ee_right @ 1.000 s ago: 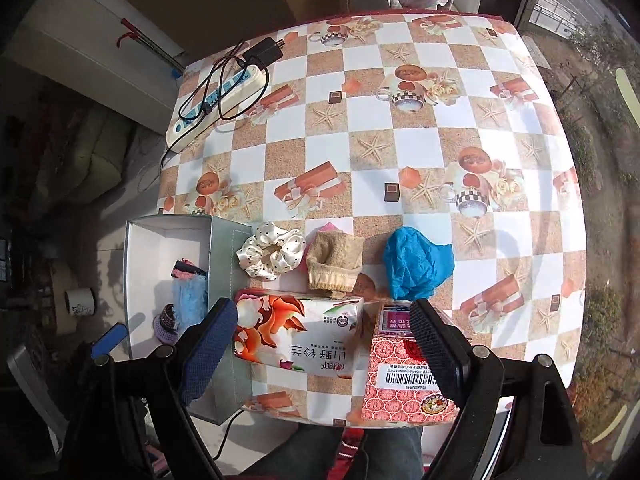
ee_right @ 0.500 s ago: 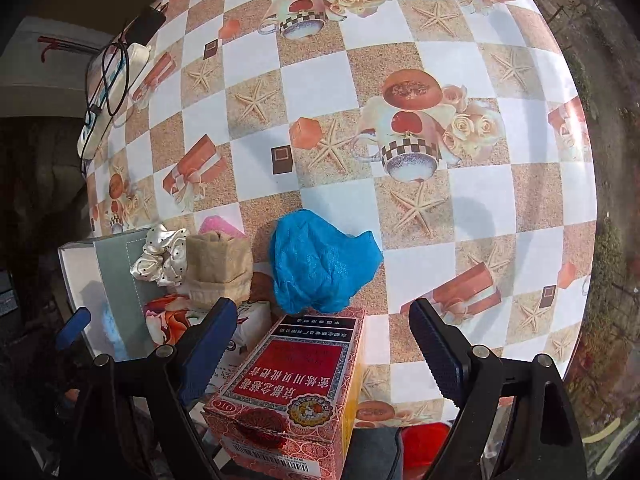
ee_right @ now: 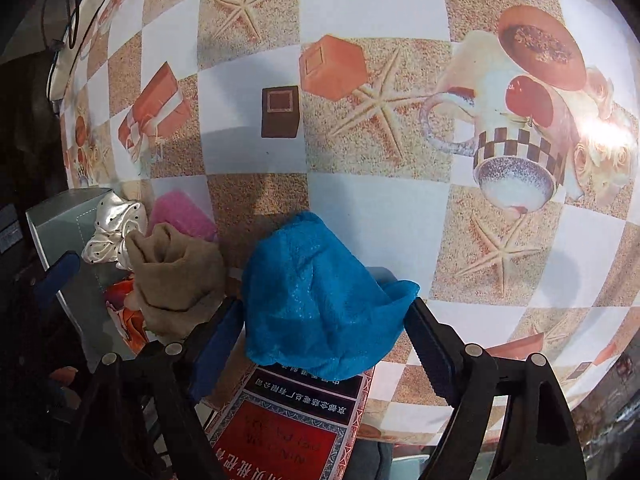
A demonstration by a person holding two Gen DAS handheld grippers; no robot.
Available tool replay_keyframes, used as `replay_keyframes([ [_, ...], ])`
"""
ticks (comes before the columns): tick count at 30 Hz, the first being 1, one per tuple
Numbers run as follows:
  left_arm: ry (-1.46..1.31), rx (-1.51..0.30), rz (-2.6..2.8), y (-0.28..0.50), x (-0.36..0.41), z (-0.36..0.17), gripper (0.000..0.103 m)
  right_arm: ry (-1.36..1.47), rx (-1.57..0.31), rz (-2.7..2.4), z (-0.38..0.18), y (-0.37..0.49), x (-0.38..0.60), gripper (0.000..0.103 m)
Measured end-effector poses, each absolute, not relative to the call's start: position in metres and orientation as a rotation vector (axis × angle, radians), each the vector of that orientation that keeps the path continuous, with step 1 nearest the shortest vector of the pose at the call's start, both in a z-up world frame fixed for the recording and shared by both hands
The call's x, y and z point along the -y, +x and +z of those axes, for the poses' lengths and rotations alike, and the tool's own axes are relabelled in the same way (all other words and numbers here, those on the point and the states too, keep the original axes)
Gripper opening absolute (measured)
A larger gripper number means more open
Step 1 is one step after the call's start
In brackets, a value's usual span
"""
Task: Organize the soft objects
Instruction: 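Move the left tool to the beige knit sock while the right tool reaches the teal cloth, then grasp the beige knit sock with the left tool while the right tool grasps the teal cloth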
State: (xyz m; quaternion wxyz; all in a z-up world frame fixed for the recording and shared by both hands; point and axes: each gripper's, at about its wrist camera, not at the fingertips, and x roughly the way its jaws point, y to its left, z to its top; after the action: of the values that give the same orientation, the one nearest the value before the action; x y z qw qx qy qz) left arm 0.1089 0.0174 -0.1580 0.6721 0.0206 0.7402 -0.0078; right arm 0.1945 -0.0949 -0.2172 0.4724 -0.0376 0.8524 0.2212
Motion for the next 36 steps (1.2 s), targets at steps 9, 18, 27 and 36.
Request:
replay_keyframes([
  [9, 0.111, -1.785, -0.065, 0.126, 0.004, -0.194, 0.086, 0.011, -2.030, 0.507, -0.207, 0.191, 0.136, 0.039],
  [18, 0.038, -1.704, -0.065, 0.126, 0.002, -0.175, 0.026, 0.131, -1.839, 0.472, -0.159, 0.189, 0.176, 0.039],
  [27, -0.038, -1.550, -0.003, 0.114, -0.014, -0.120, 0.026, 0.170, -1.710, 0.447, -0.133, 0.180, 0.189, 0.039],
  [36, -0.053, -1.488, 0.007, 0.082, -0.018, -0.090, 0.026, 0.199, -1.621, 0.426, -0.099, 0.163, 0.181, 0.039],
])
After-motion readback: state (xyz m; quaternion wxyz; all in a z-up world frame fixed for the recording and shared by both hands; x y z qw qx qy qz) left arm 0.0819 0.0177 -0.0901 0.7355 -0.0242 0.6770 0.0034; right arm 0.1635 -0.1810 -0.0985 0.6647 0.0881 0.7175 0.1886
